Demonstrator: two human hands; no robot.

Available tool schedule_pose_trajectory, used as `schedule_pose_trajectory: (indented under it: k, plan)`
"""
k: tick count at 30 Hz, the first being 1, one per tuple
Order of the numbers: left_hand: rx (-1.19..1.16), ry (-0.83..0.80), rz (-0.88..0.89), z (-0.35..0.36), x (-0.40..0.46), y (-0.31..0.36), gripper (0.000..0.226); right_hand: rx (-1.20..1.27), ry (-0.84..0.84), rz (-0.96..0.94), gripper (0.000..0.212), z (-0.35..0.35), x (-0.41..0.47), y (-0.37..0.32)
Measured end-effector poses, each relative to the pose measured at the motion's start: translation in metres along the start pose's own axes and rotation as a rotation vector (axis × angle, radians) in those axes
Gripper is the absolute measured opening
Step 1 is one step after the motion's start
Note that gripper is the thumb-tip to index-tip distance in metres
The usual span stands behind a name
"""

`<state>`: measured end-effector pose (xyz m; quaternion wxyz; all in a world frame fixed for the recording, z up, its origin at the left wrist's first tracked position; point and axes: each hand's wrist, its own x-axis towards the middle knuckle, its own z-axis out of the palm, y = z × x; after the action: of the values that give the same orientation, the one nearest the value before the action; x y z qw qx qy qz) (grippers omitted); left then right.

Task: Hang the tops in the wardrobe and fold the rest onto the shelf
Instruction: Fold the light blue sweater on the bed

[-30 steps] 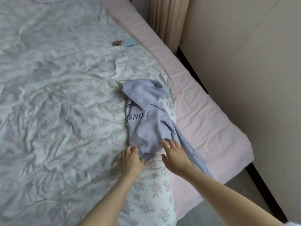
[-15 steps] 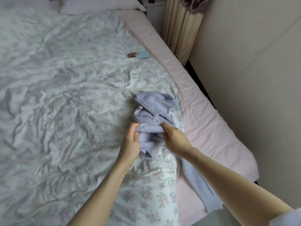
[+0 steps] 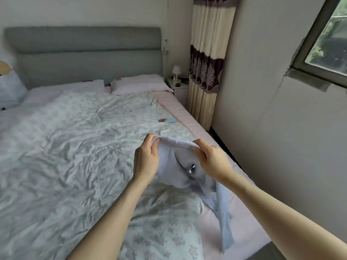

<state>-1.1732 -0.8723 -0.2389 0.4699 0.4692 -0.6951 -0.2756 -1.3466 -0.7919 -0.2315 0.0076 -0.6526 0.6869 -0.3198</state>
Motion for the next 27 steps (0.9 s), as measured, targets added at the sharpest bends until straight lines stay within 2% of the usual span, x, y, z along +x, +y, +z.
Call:
schedule_pose_trajectory:
  k: [3,8,11,14,16,18,19,20,22,24,25,27]
  plan:
    - [0.012,0.116,0.123,-0.036,-0.029,0.035,0.013,0.061,0.107,-0.064,0.016,-0.036,-0.025,-0.044]
    - [0.268,0.211,0.201,-0.109,-0.049,0.069,0.018,0.26,0.087,-0.099,0.02,-0.077,-0.053,-0.12]
    - [0.458,0.182,0.233,-0.156,-0.048,0.085,0.022,0.38,-0.015,-0.141,0.03,-0.092,-0.063,-0.165]
    - [0.586,0.095,0.114,-0.198,-0.035,0.099,0.028,0.513,-0.21,-0.193,0.032,-0.094,-0.069,-0.207]
    - [0.379,-0.032,0.015,-0.221,-0.027,0.103,0.03,0.578,-0.374,-0.209,0.027,-0.087,-0.067,-0.227]
    - [-0.061,-0.181,-0.101,-0.245,-0.023,0.103,0.03,0.674,-0.53,-0.121,0.021,-0.074,-0.06,-0.245]
    - [-0.266,-0.255,-0.161,-0.257,-0.022,0.1,0.03,0.726,-0.548,-0.049,0.022,-0.067,-0.055,-0.253]
    - [-0.426,-0.313,-0.197,-0.269,-0.021,0.096,0.029,0.77,-0.505,0.015,0.023,-0.058,-0.049,-0.26]
    - [-0.677,-0.357,-0.233,-0.303,-0.013,0.081,0.029,0.775,-0.305,0.088,0.026,-0.034,-0.028,-0.277]
    - [-0.833,-0.355,-0.252,-0.331,-0.002,0.069,0.029,0.723,-0.142,0.142,0.026,-0.016,-0.009,-0.288]
    - [-0.882,-0.35,-0.248,-0.351,0.006,0.061,0.029,0.725,-0.102,0.173,0.026,-0.002,0.004,-0.299]
    - [-0.96,-0.339,-0.239,-0.371,0.016,0.057,0.032,0.761,-0.124,0.207,0.032,0.015,0.018,-0.308]
